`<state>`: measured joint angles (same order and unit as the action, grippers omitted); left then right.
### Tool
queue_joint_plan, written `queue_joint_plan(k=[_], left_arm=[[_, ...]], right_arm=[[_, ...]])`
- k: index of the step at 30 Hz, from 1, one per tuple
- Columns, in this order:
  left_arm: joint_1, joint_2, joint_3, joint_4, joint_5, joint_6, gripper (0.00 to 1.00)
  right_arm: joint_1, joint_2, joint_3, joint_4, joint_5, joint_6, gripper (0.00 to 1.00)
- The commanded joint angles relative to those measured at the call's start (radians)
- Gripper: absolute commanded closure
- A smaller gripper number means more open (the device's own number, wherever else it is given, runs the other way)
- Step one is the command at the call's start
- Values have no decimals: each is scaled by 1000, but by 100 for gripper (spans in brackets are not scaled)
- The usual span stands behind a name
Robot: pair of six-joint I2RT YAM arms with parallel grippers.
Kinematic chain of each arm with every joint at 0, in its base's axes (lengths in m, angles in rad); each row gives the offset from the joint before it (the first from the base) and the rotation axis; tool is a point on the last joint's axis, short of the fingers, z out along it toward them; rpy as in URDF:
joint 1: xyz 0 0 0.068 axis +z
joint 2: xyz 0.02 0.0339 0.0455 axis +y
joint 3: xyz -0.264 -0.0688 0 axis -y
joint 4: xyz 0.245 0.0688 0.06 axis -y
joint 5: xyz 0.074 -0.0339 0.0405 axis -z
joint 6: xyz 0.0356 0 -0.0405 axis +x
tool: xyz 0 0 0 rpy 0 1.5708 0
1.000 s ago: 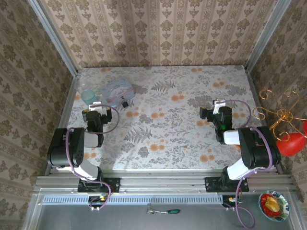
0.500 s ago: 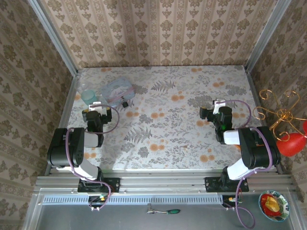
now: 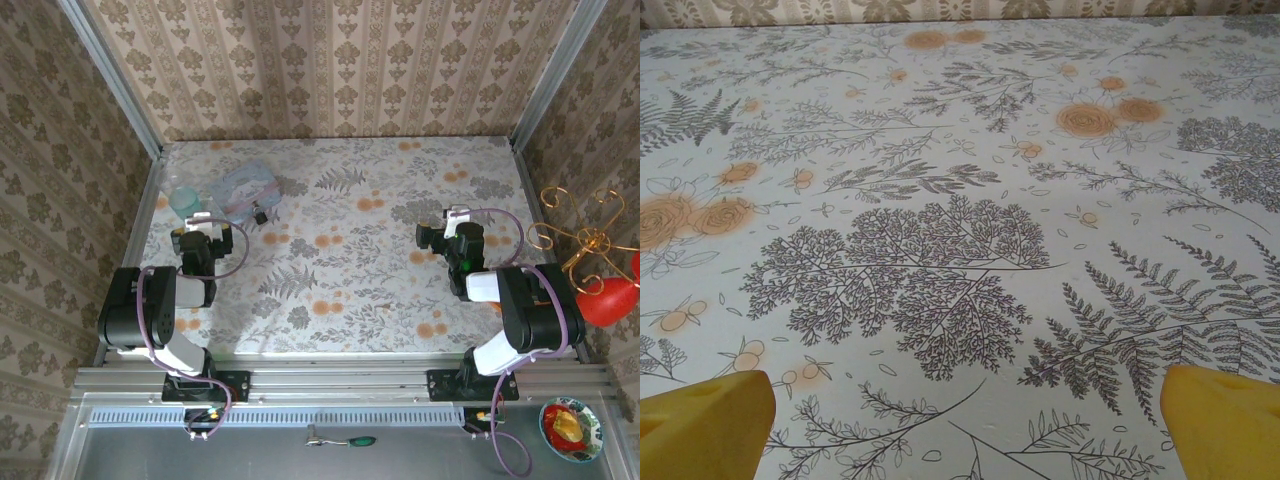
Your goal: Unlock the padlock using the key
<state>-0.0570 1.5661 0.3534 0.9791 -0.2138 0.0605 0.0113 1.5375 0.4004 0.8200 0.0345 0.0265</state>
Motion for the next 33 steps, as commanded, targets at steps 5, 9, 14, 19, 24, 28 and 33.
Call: queue_joint_plan(k=[5,9,14,19,24,28,33], left_arm=[[-73,-91,-26,20,-129,46,0],[-152,-206,-51,10,-265,106,0],[-243,-386,-44,-54,-428,52,0],[-244,-604,142,-647,-341,-294,0],[-239,-723,204,-933,-288,-436,0],[-176,-885,166,-965,-70,-504,0],[-71,-1072,89,-914,191,-588,0]], right_arm=[[39,-128,37,-118,-13,-57,0],[88,-202,67,-214,1,-110,0],[144,-349,100,-300,-16,-74,0],[226,-466,281,-577,-36,93,0],[242,-508,434,-801,-109,360,0],[217,-585,423,-842,-195,514,0],[230,-630,443,-838,-347,553,0]])
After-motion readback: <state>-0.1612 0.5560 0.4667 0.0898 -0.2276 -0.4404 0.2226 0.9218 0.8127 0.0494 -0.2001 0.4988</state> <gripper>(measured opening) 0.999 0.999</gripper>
